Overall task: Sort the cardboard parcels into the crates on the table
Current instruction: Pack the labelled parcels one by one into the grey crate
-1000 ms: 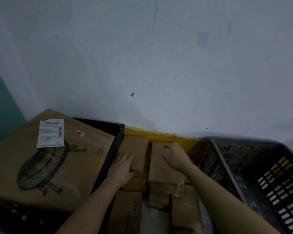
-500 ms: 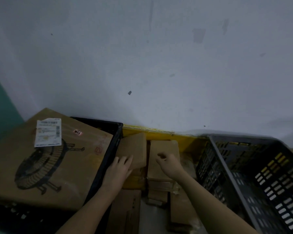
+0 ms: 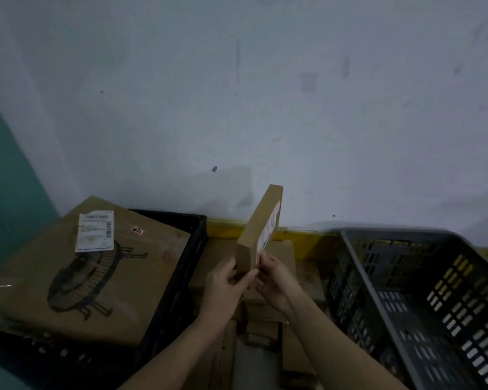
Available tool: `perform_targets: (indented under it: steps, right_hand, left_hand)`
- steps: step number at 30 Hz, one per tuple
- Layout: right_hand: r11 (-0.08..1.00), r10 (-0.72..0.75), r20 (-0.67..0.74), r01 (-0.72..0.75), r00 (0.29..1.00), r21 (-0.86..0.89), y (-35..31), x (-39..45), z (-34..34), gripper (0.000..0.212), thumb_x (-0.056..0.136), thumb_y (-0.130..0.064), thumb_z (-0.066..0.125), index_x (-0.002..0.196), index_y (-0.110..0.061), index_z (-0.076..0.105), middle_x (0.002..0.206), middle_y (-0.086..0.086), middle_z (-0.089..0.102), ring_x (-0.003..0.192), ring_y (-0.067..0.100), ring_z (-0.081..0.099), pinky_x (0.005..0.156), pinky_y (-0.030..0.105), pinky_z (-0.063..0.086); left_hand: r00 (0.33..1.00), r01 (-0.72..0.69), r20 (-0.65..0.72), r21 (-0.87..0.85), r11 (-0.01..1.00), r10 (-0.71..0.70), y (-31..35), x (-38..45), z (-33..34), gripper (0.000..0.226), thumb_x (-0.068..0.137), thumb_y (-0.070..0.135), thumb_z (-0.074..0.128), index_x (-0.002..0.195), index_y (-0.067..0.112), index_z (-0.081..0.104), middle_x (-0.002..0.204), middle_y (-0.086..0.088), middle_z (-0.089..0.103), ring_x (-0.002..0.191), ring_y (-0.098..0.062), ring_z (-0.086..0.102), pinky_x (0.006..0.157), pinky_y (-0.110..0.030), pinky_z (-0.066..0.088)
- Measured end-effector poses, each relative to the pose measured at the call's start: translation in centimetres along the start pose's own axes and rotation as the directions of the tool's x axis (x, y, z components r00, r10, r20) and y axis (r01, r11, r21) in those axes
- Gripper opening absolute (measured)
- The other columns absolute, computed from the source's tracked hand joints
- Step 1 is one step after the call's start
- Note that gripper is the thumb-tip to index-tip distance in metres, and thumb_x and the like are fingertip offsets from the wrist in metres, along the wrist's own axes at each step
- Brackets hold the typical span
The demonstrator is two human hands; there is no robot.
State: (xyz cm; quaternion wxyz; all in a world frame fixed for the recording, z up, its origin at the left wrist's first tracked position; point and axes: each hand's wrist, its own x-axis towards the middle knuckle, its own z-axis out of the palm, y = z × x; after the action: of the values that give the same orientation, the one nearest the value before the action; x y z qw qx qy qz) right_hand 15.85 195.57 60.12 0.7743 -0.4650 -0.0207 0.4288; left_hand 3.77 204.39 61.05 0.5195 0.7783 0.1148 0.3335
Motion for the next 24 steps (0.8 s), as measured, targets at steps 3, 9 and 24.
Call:
perform_targets:
  steps: [3,9,24]
  right_hand:
    - [0.998,-0.056,-0.114,0.057,0.992,-0.001,-0.6,-0.9,-0.7,0.031,0.096,-0.023,0.062,0.125,-0.015,0.059,0.118,0.013,0.07,0.112,0.032,0.064,0.08,0.047,0.058]
    - [0.88,-0.377,-0.206,0.28,0.903,-0.383,-4.6,-3.4,-3.3,0.037,0.086,-0.018,0.076,0.112,-0.029,0.053,0.107,0.005,0.068,0.085,0.016,0.07,0.051,0.021,0.054]
    - [0.762,-0.414,0.008,0.352,0.91,-0.543,-8.1,-9.2,-12.1,0.059,0.092,-0.022,0.069,0.145,-0.03,0.044,0.116,0.009,0.067,0.103,0.026,0.068,0.079,0.048,0.061]
  left_hand:
    - [0.992,0.127,-0.01,-0.09,0.988,-0.129,1.0,0.0,0.6,0.034,0.087,0.024,0.074,0.118,0.032,0.064,0.112,0.012,0.071,0.105,-0.003,0.066,0.086,-0.034,0.057]
    - [0.943,0.292,-0.112,-0.179,0.94,-0.314,2.1,0.3,-0.3,0.056,0.09,0.027,0.069,0.141,0.034,0.047,0.12,0.016,0.063,0.108,-0.006,0.063,0.072,-0.022,0.057]
    - [0.95,0.279,-0.091,-0.176,0.944,-0.297,4.8,-2.2,7.6,0.034,0.093,0.017,0.067,0.126,0.028,0.063,0.108,0.016,0.071,0.103,-0.004,0.067,0.077,-0.028,0.06]
